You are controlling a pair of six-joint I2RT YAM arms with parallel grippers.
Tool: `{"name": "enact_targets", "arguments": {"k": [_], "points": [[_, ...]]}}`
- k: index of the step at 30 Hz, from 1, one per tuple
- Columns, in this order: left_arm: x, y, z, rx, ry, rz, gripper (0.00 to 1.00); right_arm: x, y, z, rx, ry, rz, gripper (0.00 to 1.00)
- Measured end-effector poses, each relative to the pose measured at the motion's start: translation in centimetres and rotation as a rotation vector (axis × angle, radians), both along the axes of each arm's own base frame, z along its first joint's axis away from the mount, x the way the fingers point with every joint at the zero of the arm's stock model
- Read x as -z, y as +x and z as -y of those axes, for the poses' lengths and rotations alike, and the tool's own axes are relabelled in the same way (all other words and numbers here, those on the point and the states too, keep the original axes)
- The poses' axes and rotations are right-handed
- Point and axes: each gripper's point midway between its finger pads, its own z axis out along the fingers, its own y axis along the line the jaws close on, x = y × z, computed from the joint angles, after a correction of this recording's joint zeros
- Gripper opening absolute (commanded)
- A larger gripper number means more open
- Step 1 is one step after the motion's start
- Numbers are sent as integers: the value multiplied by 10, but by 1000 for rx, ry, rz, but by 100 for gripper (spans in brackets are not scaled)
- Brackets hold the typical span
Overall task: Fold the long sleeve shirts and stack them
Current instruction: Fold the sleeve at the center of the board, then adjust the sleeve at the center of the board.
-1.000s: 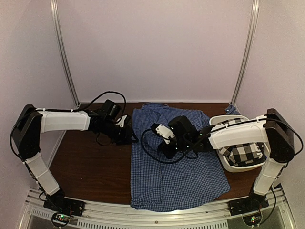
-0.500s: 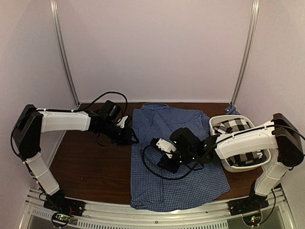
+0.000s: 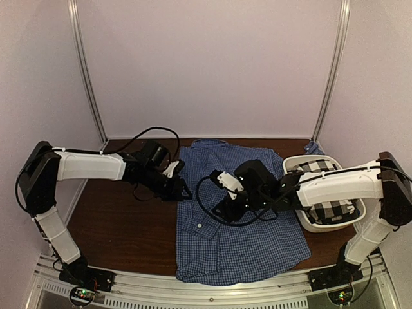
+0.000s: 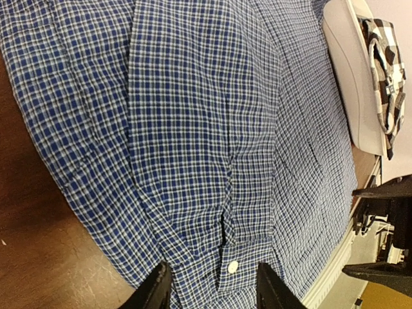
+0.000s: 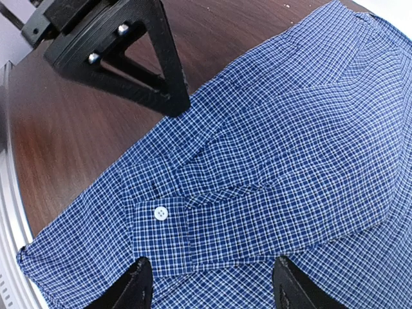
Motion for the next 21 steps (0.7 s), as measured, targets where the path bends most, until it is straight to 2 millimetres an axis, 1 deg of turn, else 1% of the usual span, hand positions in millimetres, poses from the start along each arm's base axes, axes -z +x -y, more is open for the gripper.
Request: {"name": "enact_targets", "arguments": {"k": [2, 4, 10, 13, 17, 21], "points": [[2, -7, 4, 17, 7, -1, 44, 3, 7, -6, 17, 0, -16, 64], [8, -14, 5, 28, 19, -10, 44, 10, 5, -10, 17, -7, -33, 64], [45, -48, -6, 46, 96, -87, 44, 36, -19, -20, -19, -64, -82, 61], [57, -62, -11, 49, 118, -124, 43, 48, -29, -24, -31, -96, -90, 60], [61, -69, -10, 53, 123, -138, 43, 64, -36, -26, -30, -138, -96, 59], [60, -72, -4, 60, 113, -134, 39, 70, -37, -29, -23, -170, -81, 59]]}}
